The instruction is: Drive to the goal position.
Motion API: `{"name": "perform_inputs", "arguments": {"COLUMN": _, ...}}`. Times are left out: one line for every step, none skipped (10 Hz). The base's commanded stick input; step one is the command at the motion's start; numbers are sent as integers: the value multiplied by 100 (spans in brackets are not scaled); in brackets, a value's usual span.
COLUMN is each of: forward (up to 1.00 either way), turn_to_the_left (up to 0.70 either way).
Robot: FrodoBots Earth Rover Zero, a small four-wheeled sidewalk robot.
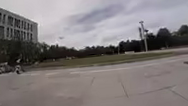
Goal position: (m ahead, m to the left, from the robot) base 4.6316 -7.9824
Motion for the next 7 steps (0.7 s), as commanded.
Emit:
{"name": "perform_inputs", "arguments": {"forward": 70, "turn_to_the_left": -33}}
{"name": "perform_inputs", "arguments": {"forward": 70, "turn_to_the_left": -33}}
{"name": "perform_inputs", "arguments": {"forward": 70, "turn_to_the_left": -33}}
{"name": "perform_inputs", "arguments": {"forward": 70, "turn_to_the_left": -33}}
{"name": "perform_inputs", "arguments": {"forward": 70, "turn_to_the_left": -33}}
{"name": "perform_inputs", "arguments": {"forward": 70, "turn_to_the_left": -33}}
{"name": "perform_inputs", "arguments": {"forward": 70, "turn_to_the_left": -33}}
